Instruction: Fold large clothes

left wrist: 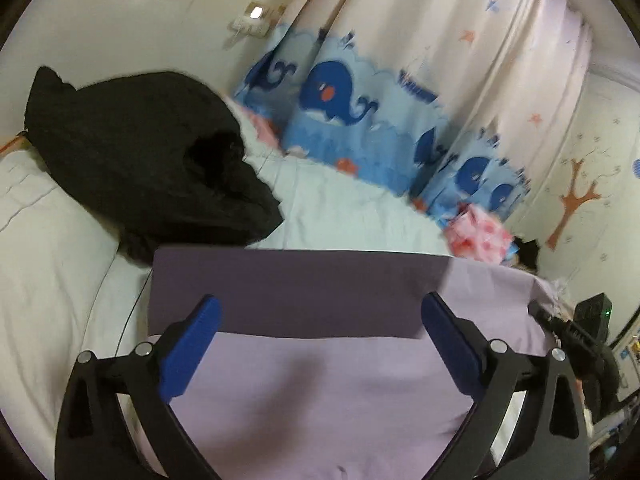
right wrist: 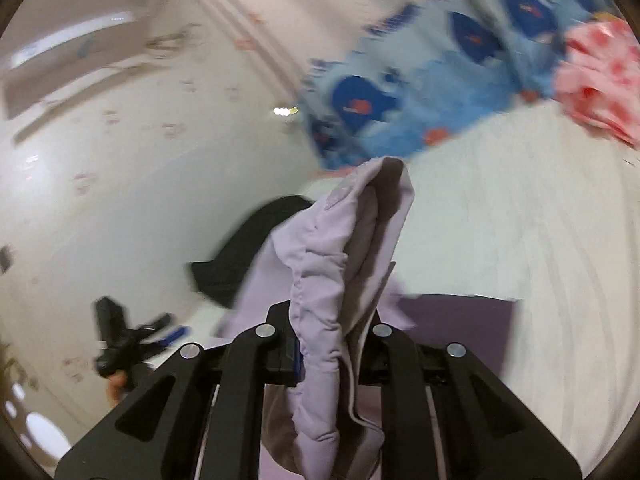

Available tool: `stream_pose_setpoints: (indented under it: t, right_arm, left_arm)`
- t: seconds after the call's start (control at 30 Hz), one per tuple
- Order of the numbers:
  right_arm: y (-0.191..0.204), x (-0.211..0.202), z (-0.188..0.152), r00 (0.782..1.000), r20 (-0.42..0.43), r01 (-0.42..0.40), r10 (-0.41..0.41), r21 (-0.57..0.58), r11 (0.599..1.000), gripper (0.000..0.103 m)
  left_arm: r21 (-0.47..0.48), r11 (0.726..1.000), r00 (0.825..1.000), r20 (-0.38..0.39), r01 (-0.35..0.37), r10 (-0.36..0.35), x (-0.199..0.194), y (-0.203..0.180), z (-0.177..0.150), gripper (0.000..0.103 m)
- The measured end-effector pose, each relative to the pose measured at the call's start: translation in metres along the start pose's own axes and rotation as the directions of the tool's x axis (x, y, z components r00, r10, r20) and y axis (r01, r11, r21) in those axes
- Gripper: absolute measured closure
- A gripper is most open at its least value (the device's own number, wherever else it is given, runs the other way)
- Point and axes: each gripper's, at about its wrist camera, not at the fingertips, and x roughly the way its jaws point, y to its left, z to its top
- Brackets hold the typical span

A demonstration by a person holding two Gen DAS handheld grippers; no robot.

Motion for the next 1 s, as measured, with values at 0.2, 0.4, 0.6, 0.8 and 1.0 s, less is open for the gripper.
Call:
stream_pose_setpoints:
  t: [0.2, 0.4, 0.6, 0.8, 1.0]
  right_arm:
    - [-0.100, 0.060, -0.068, 0.957, -0.284, 0.125, -0.055, 0.235, 0.964, 0.087]
    - [-0.083, 0.066, -0.062, 0.934, -0.316, 0.207, -0.168, 0.092, 0.974, 0.083]
    - [-0.102, 0.013, -0.055, 0.947, -0.296, 0.202, -0.122, 0.257, 0.945, 0.045]
    - [-0.067, -0.073, -0.103, 0.910, -0.414, 0.143, -0.011, 0.289, 0.947, 0.031]
    - [-0.034, -0.130, -0.213, 0.808, -0.587, 0.155, 0.046, 0.288, 0.945, 0.030]
  left_arm:
    - [0.060, 0.975, 0.934, -0.278, -0.216, 0.224, 0.108, 0.051, -0.053, 0.007]
    - [0.154, 0.948, 0.921, -0.236, -0.278, 0.309, 0.095, 0.041, -0.049, 0.007]
    - [0.023, 0.979, 0.939, -0.282, -0.201, 0.199, 0.010, 0.057, -0.029, 0.009]
    - [-0.122, 0.991, 0.929, -0.369, -0.047, -0.002, -0.132, 0.101, -0.079, 0.007]
    - [-0.278, 0.952, 0.886, -0.463, -0.127, -0.017, -0.182, 0.160, -0.175, 0.007]
